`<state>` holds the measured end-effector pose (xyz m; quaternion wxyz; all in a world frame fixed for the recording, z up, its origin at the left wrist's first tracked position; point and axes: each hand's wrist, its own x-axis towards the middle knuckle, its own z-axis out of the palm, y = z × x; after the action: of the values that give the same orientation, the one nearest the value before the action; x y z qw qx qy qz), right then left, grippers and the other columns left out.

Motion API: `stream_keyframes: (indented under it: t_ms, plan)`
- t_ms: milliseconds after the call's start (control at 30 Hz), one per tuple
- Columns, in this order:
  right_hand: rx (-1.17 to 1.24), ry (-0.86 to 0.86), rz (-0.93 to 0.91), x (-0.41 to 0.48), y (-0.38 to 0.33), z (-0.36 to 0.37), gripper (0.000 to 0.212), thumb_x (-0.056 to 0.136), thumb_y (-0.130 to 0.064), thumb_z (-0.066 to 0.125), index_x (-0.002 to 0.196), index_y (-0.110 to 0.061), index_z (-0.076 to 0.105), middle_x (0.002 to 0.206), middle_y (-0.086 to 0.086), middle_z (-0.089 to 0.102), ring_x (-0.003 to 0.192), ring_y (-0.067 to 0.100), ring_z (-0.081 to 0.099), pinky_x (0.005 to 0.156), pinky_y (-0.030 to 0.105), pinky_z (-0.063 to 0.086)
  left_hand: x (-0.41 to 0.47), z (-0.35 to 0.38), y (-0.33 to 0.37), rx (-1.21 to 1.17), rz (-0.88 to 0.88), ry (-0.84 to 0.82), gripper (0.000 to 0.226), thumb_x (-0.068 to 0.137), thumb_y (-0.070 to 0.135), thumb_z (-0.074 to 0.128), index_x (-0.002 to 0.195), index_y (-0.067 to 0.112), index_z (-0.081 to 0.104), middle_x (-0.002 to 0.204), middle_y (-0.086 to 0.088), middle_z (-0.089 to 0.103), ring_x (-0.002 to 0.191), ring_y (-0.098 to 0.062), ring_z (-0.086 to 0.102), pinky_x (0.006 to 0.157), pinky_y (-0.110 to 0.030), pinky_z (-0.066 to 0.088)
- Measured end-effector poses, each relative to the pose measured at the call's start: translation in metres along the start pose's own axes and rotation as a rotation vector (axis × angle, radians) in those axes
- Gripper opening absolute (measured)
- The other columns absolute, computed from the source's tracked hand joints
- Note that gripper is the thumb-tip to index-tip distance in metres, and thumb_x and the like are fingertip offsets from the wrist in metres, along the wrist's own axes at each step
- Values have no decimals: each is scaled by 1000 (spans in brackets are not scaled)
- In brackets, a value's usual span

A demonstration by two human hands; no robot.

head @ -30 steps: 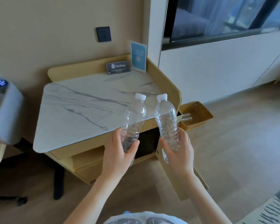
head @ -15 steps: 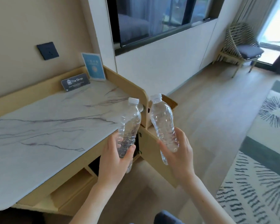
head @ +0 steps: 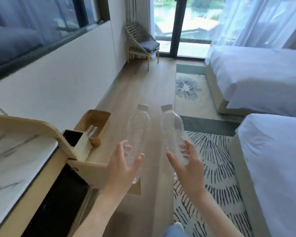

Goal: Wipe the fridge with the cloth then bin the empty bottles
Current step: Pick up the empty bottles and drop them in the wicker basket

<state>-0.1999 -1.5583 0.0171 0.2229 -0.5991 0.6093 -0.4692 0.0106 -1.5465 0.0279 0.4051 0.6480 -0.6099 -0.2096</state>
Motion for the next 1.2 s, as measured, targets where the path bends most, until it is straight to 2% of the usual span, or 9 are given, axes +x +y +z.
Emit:
stream_keyframes:
  t_ms: [133,267,467,600,767,833,933,1067,1200]
  plan:
    - [-55,92,86,26,47,-53,69,82,-48,75,135,-11,53,114,1,67,100,17,66,88,41,57,25,74,38,11,67,-141,77,75,73,45,134,23,41,113,13,56,97,-8,56,69,-9,36]
    - [-112,125,121,61,93,-95,72,80,-58,68,135,-13,53,111,-2,65,97,14,64,85,36,57,49,144,65,-12,43,-227,70,78,69,49,131,24,43,110,12,57,96,-9,57,70,-16,40]
    - [-159,153,162,116,146,-133,69,81,-62,66,133,-19,51,110,-7,62,97,8,61,82,16,50,89,217,95,-17,7,-289,67,78,69,52,127,23,47,105,13,56,92,-9,55,68,-11,37]
    - [-139,156,199,157,166,-130,70,81,-64,65,134,-21,51,112,-8,62,100,11,61,81,14,45,131,243,101,8,-2,-301,56,85,48,68,129,20,49,104,13,54,90,-6,54,68,-17,39]
    - [-134,120,193,228,188,-90,73,81,-64,65,137,-19,49,109,-10,60,98,-3,58,77,4,43,206,271,80,4,-22,-271,55,84,46,69,128,19,50,101,15,53,87,6,50,66,-9,35]
    - [-135,94,190,267,198,-65,75,81,-62,66,138,-17,49,108,-9,60,97,-1,59,78,3,43,246,282,63,-8,-34,-257,55,84,48,68,128,20,50,102,13,55,88,7,50,66,-9,34]
    - [-147,58,163,340,204,-24,74,81,-61,66,137,-14,51,111,-5,63,99,11,63,82,11,47,317,296,38,-29,-53,-224,58,84,52,64,130,21,48,103,11,57,88,2,53,67,-11,35]
    - [-142,22,118,443,196,26,73,83,-56,69,139,-14,50,115,-3,64,105,13,62,92,35,54,413,298,16,-34,-85,-183,56,86,48,66,131,19,47,106,8,59,91,-10,55,67,-14,35]
    - [-81,14,104,548,178,82,79,79,-67,62,139,-17,50,119,-7,62,108,13,60,95,38,53,530,283,-1,-33,-102,-120,56,87,49,65,132,22,44,111,10,60,95,-11,58,69,-22,42]
